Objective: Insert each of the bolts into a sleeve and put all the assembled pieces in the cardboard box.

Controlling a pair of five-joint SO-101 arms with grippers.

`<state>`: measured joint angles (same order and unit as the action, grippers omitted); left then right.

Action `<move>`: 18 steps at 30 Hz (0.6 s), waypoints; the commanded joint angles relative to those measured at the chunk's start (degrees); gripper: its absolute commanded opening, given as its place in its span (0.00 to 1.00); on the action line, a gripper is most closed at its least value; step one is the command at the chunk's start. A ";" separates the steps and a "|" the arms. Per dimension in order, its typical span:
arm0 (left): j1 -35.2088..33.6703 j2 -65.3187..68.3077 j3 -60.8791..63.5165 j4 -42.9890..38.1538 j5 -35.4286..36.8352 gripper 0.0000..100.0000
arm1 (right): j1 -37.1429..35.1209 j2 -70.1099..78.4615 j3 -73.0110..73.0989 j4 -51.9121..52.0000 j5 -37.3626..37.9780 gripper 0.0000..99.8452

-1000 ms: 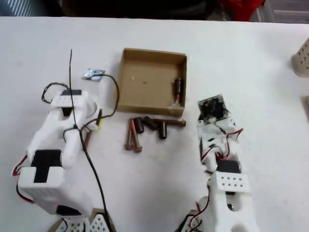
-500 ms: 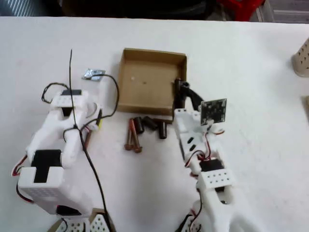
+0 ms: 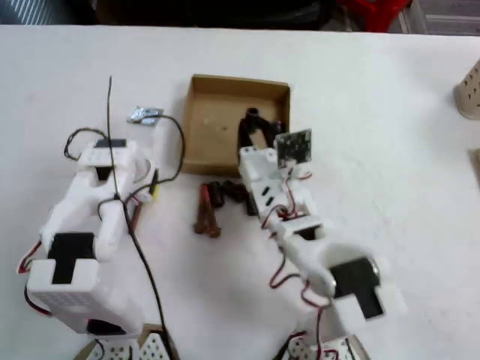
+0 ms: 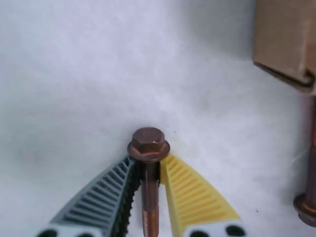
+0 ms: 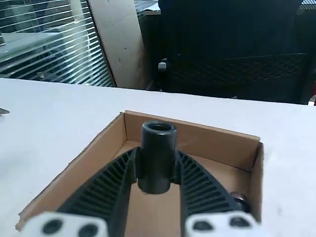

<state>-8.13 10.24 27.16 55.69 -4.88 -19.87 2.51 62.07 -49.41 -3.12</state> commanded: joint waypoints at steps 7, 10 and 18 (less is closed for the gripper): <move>-1.10 -0.57 -1.23 -1.76 -0.44 0.02 | -7.60 7.78 6.24 -26.15 -0.44 0.02; -1.01 -0.57 -1.32 -1.76 -0.53 0.02 | -8.75 6.90 11.16 -29.58 -0.35 0.02; -0.92 -0.57 -1.32 -1.76 -0.62 0.02 | -8.75 3.65 20.57 -30.29 -0.62 0.02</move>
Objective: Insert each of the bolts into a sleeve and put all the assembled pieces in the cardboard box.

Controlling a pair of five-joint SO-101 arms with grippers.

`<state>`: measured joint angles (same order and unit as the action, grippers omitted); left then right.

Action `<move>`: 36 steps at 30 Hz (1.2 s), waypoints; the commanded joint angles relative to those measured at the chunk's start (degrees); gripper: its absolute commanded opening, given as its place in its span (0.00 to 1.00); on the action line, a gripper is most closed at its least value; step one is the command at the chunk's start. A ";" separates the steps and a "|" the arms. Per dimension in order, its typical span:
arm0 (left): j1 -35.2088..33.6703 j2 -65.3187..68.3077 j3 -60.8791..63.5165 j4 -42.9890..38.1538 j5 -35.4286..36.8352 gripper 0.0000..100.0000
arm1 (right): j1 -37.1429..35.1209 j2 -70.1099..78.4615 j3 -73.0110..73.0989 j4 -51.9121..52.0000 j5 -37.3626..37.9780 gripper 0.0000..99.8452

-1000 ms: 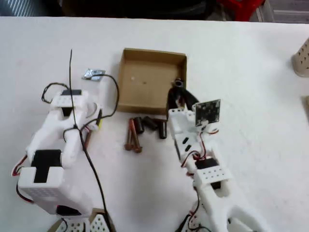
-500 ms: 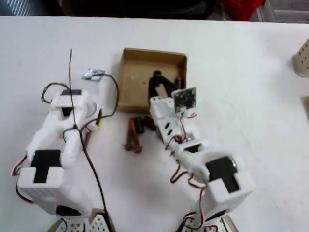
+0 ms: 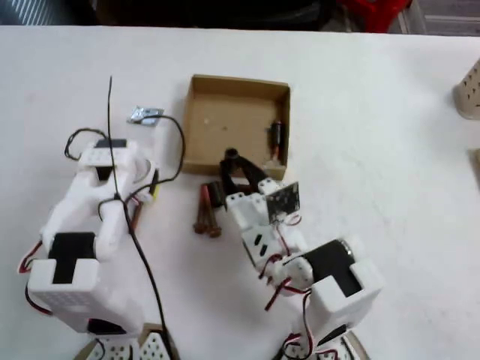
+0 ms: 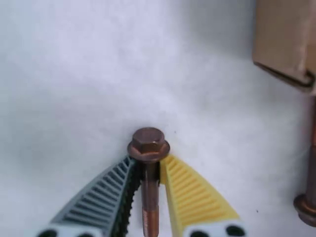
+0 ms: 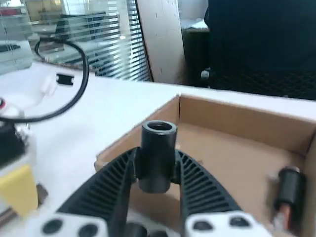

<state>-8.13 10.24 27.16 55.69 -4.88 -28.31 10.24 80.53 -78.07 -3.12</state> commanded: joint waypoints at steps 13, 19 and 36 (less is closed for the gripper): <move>-0.84 -0.57 -1.14 -1.76 -0.62 0.02 | -4.18 -10.15 16.09 -6.73 -0.70 0.02; -0.75 -0.66 -1.93 -1.76 -0.26 0.02 | -5.58 -6.02 15.82 -6.81 -2.46 0.02; 4.35 -18.15 0.18 -1.41 -0.18 0.02 | -6.11 -4.09 15.03 -6.90 -2.64 0.02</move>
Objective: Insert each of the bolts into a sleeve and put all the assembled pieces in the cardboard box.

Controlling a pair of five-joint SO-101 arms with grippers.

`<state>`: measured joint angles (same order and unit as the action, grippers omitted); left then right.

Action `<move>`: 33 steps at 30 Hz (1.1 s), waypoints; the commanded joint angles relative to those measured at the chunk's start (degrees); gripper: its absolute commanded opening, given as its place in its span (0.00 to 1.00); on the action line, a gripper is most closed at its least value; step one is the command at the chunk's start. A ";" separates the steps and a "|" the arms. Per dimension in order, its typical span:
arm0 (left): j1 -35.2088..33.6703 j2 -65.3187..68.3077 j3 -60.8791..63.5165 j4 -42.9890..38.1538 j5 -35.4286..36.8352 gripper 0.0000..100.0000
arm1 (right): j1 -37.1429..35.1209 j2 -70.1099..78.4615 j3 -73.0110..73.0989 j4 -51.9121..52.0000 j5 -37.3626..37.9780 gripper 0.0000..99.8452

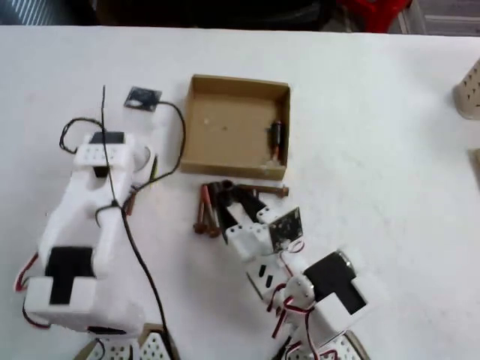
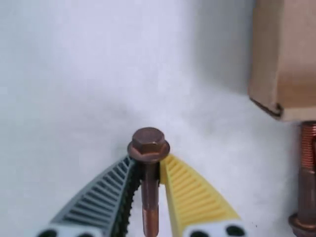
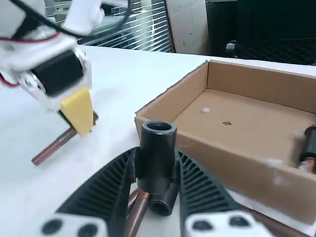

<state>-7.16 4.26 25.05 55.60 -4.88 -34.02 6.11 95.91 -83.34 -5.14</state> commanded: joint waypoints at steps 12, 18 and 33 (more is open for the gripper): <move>7.43 -42.24 25.41 -28.31 -0.18 0.02 | -0.40 0.04 -0.26 -1.63 -0.62 0.02; 9.80 -52.44 36.75 -43.60 -0.18 0.02 | -0.40 0.04 -0.18 -1.54 -0.62 0.02; 28.44 -45.76 48.09 -84.92 0.79 0.02 | -0.40 0.04 -0.18 -1.36 -0.62 0.02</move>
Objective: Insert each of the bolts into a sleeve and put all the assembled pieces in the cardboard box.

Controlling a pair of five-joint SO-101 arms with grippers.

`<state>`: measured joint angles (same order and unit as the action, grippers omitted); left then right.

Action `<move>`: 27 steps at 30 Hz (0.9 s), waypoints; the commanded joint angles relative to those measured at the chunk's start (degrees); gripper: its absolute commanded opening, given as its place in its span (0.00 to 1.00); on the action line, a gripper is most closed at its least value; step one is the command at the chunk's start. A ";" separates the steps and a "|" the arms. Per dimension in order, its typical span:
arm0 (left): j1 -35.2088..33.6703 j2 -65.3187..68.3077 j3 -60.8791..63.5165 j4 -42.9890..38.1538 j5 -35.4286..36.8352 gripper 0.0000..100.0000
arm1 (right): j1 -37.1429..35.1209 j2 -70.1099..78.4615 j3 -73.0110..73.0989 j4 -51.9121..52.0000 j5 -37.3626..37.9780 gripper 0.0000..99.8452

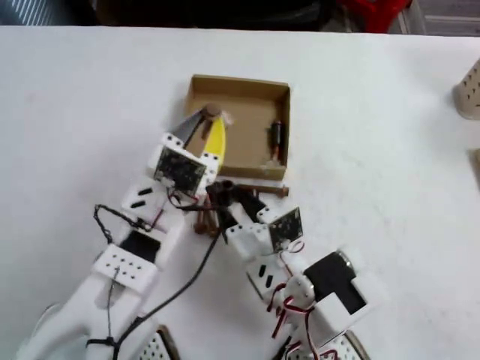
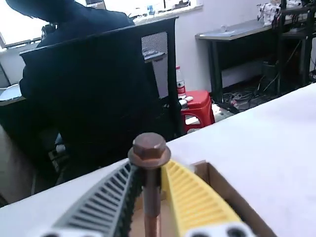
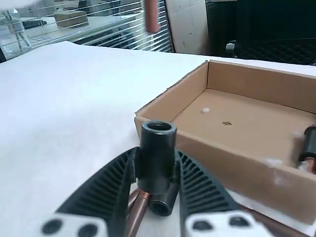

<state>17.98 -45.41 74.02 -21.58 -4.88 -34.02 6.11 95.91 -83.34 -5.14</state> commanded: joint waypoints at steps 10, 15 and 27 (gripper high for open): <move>4.35 6.02 -0.70 -6.59 19.08 0.02 | -0.13 0.04 -0.35 -1.45 -0.62 0.02; 4.62 -1.01 -0.88 7.12 19.52 0.02 | -0.22 0.04 -0.35 -1.54 -0.62 0.02; 4.79 -6.46 -0.97 15.21 28.31 0.02 | -0.40 0.04 -0.35 -1.54 -0.62 0.02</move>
<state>21.93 -49.27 74.11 -6.46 22.37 -34.02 6.11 95.91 -83.34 -5.14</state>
